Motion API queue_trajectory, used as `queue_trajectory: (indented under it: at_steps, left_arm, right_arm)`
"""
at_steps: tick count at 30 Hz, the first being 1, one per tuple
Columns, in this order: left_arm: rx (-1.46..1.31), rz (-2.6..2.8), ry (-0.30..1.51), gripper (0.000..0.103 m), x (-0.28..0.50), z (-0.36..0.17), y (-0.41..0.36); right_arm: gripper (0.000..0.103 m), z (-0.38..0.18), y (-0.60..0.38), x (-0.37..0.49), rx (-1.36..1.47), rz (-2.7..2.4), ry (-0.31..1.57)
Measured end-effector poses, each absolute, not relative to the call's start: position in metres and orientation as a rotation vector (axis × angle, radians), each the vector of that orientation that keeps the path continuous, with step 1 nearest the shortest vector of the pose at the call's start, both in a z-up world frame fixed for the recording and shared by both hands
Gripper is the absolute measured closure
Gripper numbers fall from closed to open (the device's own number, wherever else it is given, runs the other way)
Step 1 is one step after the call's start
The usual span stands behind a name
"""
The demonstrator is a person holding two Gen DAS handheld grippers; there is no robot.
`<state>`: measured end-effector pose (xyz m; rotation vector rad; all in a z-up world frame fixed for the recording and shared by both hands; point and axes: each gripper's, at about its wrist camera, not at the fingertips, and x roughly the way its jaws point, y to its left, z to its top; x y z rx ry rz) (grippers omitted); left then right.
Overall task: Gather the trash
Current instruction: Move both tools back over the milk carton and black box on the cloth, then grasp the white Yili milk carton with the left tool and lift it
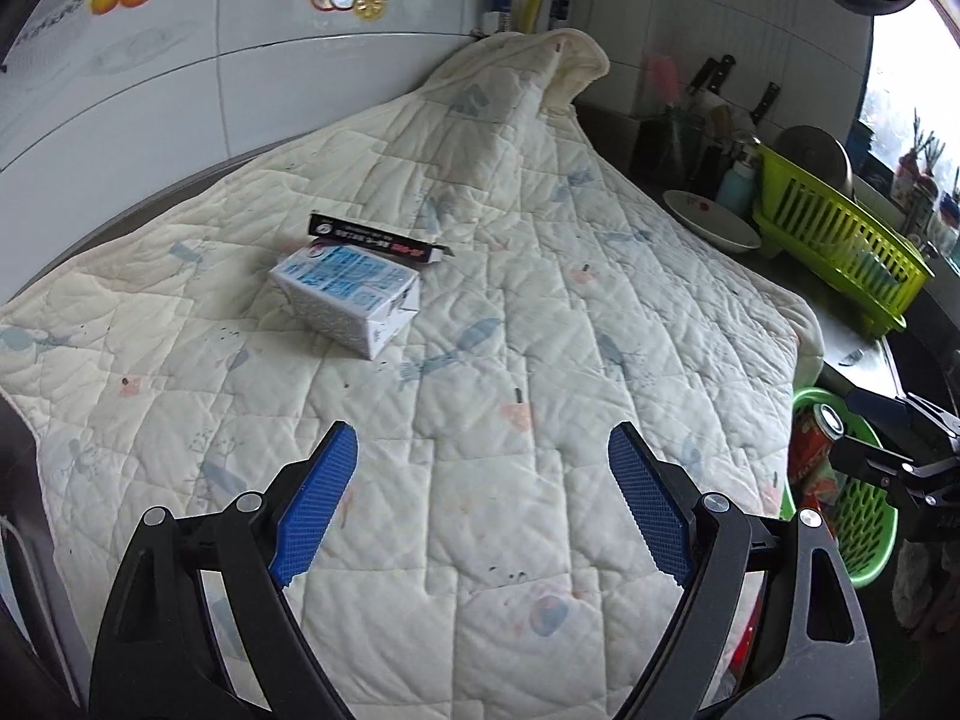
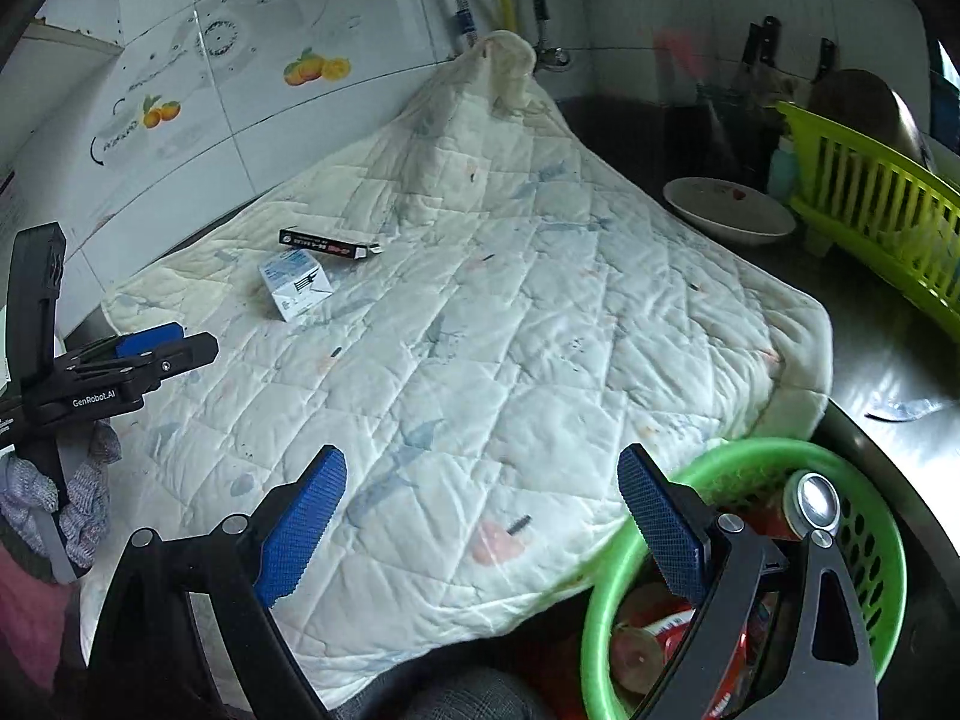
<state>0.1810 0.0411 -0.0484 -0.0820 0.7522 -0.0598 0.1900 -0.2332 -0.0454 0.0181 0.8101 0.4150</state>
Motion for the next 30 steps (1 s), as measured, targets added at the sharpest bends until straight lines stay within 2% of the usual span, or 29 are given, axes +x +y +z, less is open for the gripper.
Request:
queue_trajectory:
  at_steps: [15, 30]
  left_arm:
    - [-0.169, 0.054, 0.804, 0.018, 0.2, -0.069, 0.11]
    - [-0.413, 0.175, 0.911, 0.017, 0.317, -0.075, 0.141]
  right_arm:
    - [0.014, -0.046, -0.126, 0.294, -0.068, 0.583, 0.846]
    - [0.014, -0.066, -0.116, 0.33, -0.09, 0.609, 0.86]
